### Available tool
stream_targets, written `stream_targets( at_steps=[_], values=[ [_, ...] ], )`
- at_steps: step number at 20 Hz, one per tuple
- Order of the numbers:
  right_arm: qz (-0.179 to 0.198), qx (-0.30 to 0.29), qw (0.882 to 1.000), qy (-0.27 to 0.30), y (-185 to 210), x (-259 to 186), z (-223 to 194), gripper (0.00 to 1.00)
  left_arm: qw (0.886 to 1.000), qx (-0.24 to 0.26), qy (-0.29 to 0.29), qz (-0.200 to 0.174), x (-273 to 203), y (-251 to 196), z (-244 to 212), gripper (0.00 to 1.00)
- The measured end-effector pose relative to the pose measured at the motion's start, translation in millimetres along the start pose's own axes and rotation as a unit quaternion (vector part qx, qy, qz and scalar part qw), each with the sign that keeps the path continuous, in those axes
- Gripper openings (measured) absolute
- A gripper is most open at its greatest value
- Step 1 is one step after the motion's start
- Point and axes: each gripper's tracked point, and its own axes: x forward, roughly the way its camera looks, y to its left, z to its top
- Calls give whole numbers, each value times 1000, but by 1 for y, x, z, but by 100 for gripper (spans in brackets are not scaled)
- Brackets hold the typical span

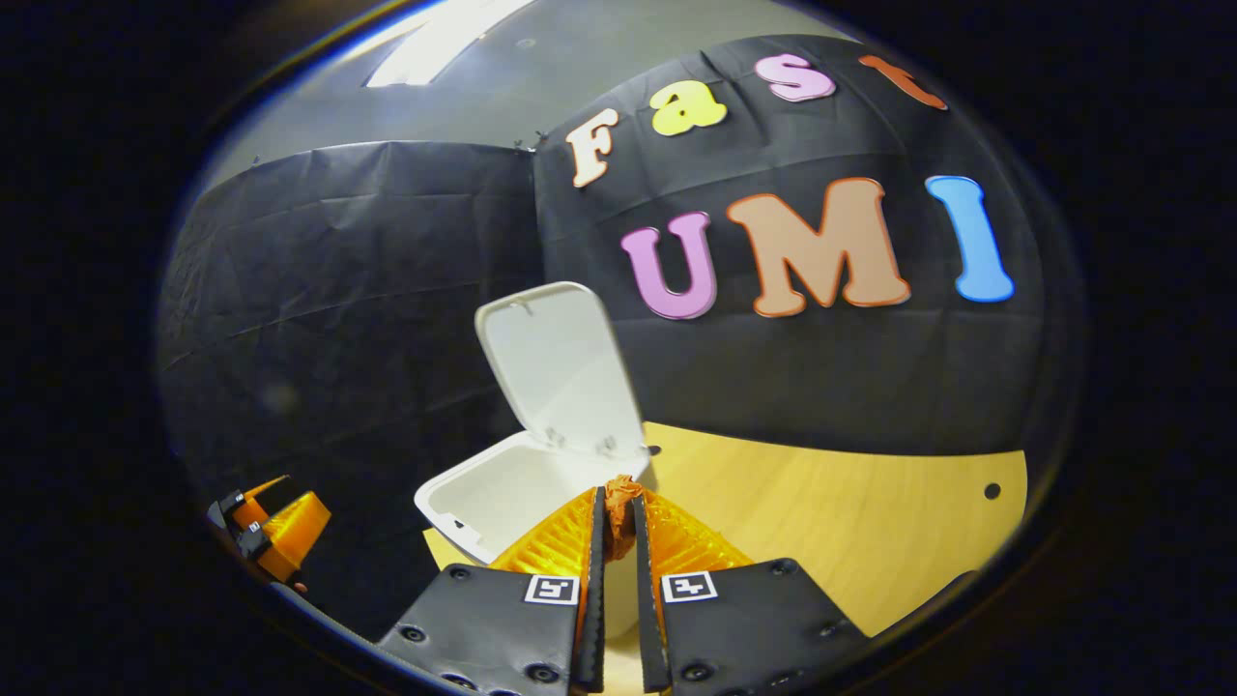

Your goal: Press the lid of the desktop garbage bin to open it, pick up the crumpled paper on the desktop and throw it into the bin, then pick up the pop can on the desktop and drop it into the bin, and finally close the garbage bin lid.

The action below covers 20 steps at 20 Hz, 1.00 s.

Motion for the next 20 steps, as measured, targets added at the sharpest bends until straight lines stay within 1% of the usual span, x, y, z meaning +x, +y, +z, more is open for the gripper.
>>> stream_targets(
  at_steps=[1,2,4,5,6,7,8,9,10,12,13,14,15,16,17,18,19,20],
  values=[
    [12,-8,1000,3,15,11,-2,15,1000,0,-3,6,-1,7,1,89],
    [20,-16,1000,7,26,23,-2,17,1000,2,-6,13,-3,15,2,88],
    [32,-25,999,24,38,50,-9,17,999,8,-9,32,-6,35,2,88],
    [35,-30,998,34,39,60,-16,17,999,12,-9,42,-9,45,1,90],
    [36,-34,998,47,40,69,-22,17,998,17,-9,52,-12,55,2,89],
    [33,-39,997,58,42,80,-27,15,998,22,-8,62,-14,64,1,89],
    [27,-44,997,66,43,87,-31,17,997,26,-7,72,-16,73,1,89],
    [20,-48,996,71,47,92,-35,17,996,30,-6,80,-19,81,0,91],
    [15,-48,996,75,49,96,-37,17,996,33,-5,88,-21,88,-2,90],
    [16,-36,996,82,50,99,-43,20,994,37,-5,100,-24,98,-2,91],
    [20,-25,996,85,50,98,-44,27,994,36,-7,103,-25,102,-1,88],
    [24,-14,996,87,50,96,-45,31,994,36,-9,105,-26,104,-1,90],
    [23,-6,996,88,48,96,-46,34,994,35,-10,106,-26,105,-1,89],
    [21,-1,996,89,45,94,-46,30,994,35,-10,104,-25,105,-1,89],
    [22,4,996,87,43,92,-44,44,994,34,-11,101,-25,103,-2,89],
    [25,9,996,84,42,89,-41,55,995,33,-11,96,-25,100,-1,91],
    [29,15,996,79,43,85,-37,69,995,32,-13,90,-23,96,-1,91],
    [36,21,997,71,44,80,-32,72,996,31,-15,81,-21,91,1,88]
  ],
)
